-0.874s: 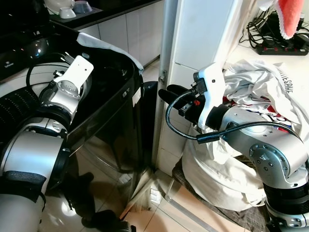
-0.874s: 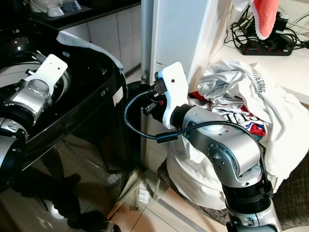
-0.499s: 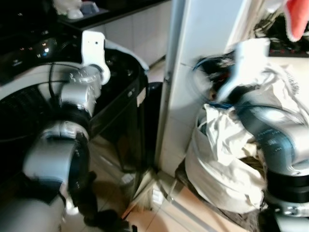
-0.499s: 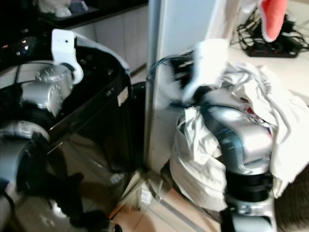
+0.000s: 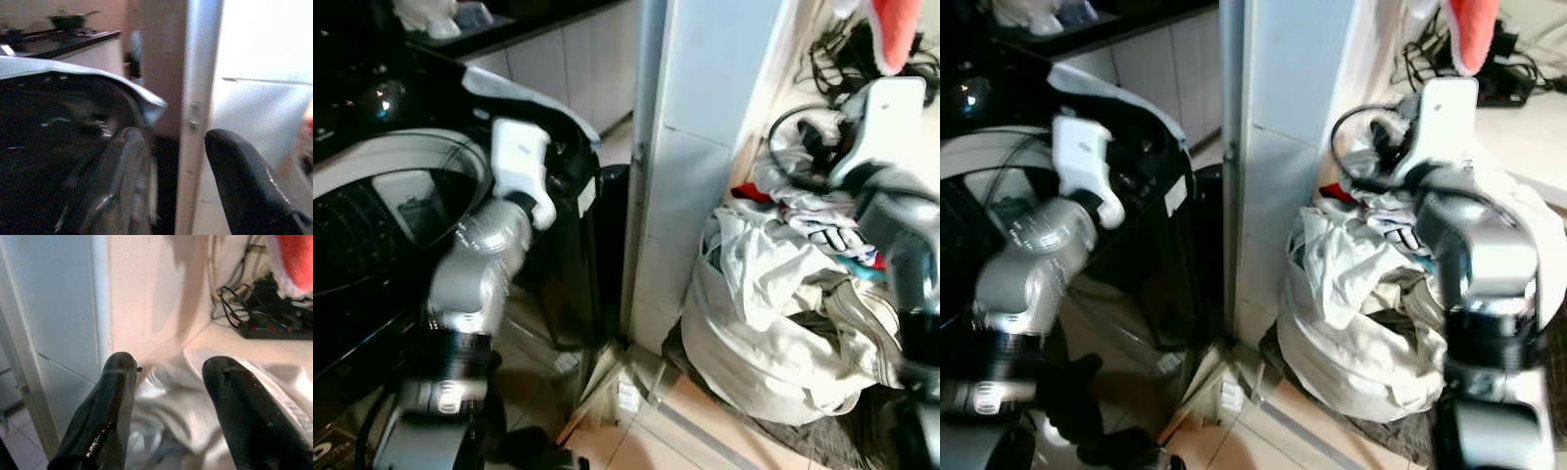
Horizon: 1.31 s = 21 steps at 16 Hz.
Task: Clothes washing
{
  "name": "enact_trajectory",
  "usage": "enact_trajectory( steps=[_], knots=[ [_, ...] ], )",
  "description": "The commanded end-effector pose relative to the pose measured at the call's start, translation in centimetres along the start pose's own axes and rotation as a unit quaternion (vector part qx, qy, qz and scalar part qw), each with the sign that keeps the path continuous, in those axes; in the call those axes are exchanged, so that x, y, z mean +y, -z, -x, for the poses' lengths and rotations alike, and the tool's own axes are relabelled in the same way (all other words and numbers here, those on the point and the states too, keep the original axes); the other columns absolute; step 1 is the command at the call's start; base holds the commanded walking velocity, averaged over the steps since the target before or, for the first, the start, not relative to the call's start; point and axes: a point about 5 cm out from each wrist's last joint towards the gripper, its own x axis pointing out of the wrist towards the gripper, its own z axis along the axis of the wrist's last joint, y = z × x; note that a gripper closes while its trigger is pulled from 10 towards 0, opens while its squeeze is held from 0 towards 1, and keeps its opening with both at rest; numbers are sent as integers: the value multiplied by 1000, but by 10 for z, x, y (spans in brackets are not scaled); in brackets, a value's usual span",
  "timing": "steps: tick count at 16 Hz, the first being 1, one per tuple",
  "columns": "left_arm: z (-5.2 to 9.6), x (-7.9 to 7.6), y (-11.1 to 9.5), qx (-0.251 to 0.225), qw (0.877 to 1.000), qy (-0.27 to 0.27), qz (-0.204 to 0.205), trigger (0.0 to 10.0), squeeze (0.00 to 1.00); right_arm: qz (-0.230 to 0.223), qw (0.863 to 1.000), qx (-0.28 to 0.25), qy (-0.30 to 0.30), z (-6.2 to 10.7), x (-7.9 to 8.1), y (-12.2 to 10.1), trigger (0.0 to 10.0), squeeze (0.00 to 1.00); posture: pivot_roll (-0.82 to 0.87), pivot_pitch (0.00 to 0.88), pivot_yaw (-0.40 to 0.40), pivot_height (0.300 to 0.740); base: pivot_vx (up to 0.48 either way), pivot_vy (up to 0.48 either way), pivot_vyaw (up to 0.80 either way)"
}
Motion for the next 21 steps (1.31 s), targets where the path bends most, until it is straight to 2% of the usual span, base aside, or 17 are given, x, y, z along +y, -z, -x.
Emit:
enact_trajectory(
  steps=[1,2,4,5,7,8,9,10,12,16,18,19,20,21],
  knots=[
    [2,-8,-5,-2,1000,24,-4,10000,0,8,1000,8,4,-3,-5,2,10000,1000,-4,0,2,740,0,0,0],
    [5,-16,-10,-14,999,44,-1,10000,0,38,999,18,27,-6,-15,1,10000,1000,0,0,-2,740,0,0,0],
    [11,-18,-16,-24,998,52,0,10000,0,77,994,34,72,-4,-26,-3,10000,1000,12,0,-15,740,0,0,0],
    [15,-20,-17,-20,997,76,-2,10000,0,78,992,41,87,-1,-30,-4,10000,1000,12,0,-15,740,0,0,0],
    [31,-34,-24,-42,984,175,2,10000,0,55,990,58,117,12,-40,-6,10000,1000,11,0,-13,740,0,0,0],
    [35,-37,-25,-43,980,195,3,10000,0,55,989,62,124,16,-44,-6,10000,1000,7,0,-10,740,0,0,0],
    [38,-42,-25,-42,974,223,3,10000,0,53,988,56,132,20,-51,-7,10000,165,-2,0,-2,740,0,0,0],
    [39,-45,-25,-42,971,235,3,10000,0,49,989,59,129,20,-55,-5,10000,0,-8,0,4,740,0,0,0],
    [39,-55,-26,-39,961,275,9,10000,0,16,990,85,111,17,-69,15,10000,0,-24,0,20,740,0,0,0],
    [38,-53,-26,-42,963,266,5,10000,0,-5,993,74,92,13,-86,24,10000,0,-17,0,10,740,0,0,0],
    [38,-49,-25,-39,968,249,3,10000,0,-3,993,90,79,11,-87,25,4510,0,-14,0,6,740,0,0,0],
    [37,-47,-24,-38,969,244,-1,10000,0,-3,993,96,72,10,-86,27,4000,0,-13,0,4,740,0,0,0],
    [37,-47,-25,-39,970,241,1,10000,0,-3,992,106,64,9,-85,31,1765,0,-13,0,3,740,0,0,0],
    [36,-46,-25,-39,970,239,1,10000,0,-8,991,120,57,9,-86,36,588,0,-11,0,0,740,0,0,0]
  ],
)
